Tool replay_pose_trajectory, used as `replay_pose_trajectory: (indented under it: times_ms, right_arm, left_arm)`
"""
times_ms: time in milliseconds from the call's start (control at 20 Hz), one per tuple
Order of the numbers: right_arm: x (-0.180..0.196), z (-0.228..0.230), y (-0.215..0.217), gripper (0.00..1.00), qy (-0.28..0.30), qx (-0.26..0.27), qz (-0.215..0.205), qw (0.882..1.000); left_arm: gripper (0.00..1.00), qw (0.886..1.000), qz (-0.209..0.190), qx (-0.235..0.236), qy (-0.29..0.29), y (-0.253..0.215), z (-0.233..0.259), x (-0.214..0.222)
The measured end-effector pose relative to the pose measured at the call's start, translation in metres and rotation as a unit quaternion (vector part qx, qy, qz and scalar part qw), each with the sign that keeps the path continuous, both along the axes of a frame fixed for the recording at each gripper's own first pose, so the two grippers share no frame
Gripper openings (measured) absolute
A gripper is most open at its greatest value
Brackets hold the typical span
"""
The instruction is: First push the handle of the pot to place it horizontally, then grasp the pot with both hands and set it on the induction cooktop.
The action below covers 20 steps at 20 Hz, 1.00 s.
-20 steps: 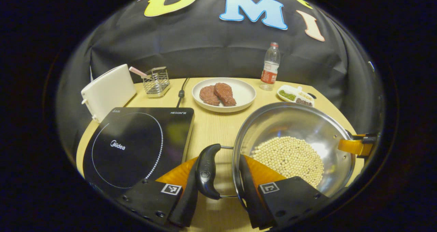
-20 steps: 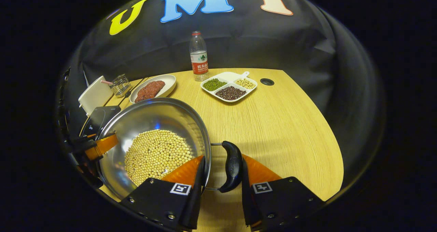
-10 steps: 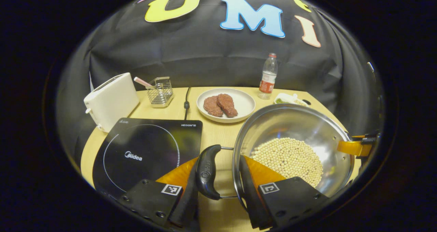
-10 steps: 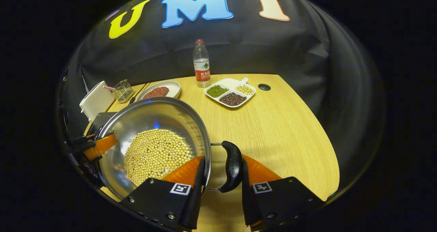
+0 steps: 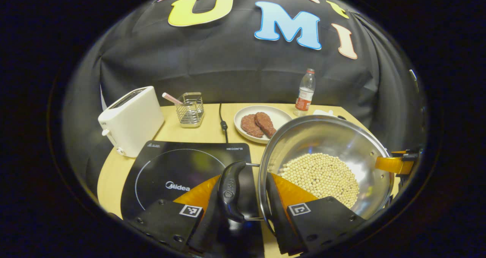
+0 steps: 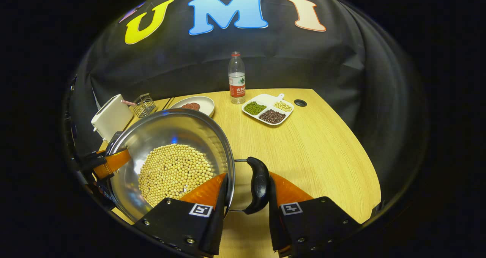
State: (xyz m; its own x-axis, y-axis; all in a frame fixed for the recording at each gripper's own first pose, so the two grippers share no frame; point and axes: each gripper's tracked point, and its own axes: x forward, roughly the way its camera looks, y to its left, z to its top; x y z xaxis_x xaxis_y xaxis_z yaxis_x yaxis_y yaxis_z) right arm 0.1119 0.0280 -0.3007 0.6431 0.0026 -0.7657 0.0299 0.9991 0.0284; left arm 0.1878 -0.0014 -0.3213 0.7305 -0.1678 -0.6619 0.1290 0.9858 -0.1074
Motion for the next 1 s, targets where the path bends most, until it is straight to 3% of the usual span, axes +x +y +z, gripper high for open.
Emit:
replay_pose_trajectory:
  times_ms: [50, 250, 300, 500, 1000]
  right_arm:
    - [0.000, 0.000, 0.004, 0.51, 0.000, 0.002, -0.001, 1.000]
    - [0.000, 0.004, 0.033, 0.51, -0.002, 0.005, 0.000, 1.000]
    - [0.000, 0.005, 0.040, 0.51, -0.003, 0.006, 0.000, 1.000]
    - [0.002, 0.005, 0.069, 0.51, -0.006, 0.013, 0.001, 1.000]
    - [0.006, 0.001, 0.147, 0.51, -0.003, 0.018, 0.015, 1.000]
  left_arm:
    - [0.68, 1.000, 0.000, 0.001, -0.002, 0.007, 0.001, 0.002]
    - [0.68, 1.000, 0.000, 0.005, -0.005, 0.034, 0.004, 0.004]
    - [0.64, 1.000, 0.001, 0.008, -0.008, 0.042, 0.005, 0.005]
    - [0.68, 1.000, 0.005, 0.011, -0.008, 0.072, 0.005, 0.006]
    - [0.68, 0.999, 0.018, 0.025, -0.009, 0.156, -0.002, 0.008]
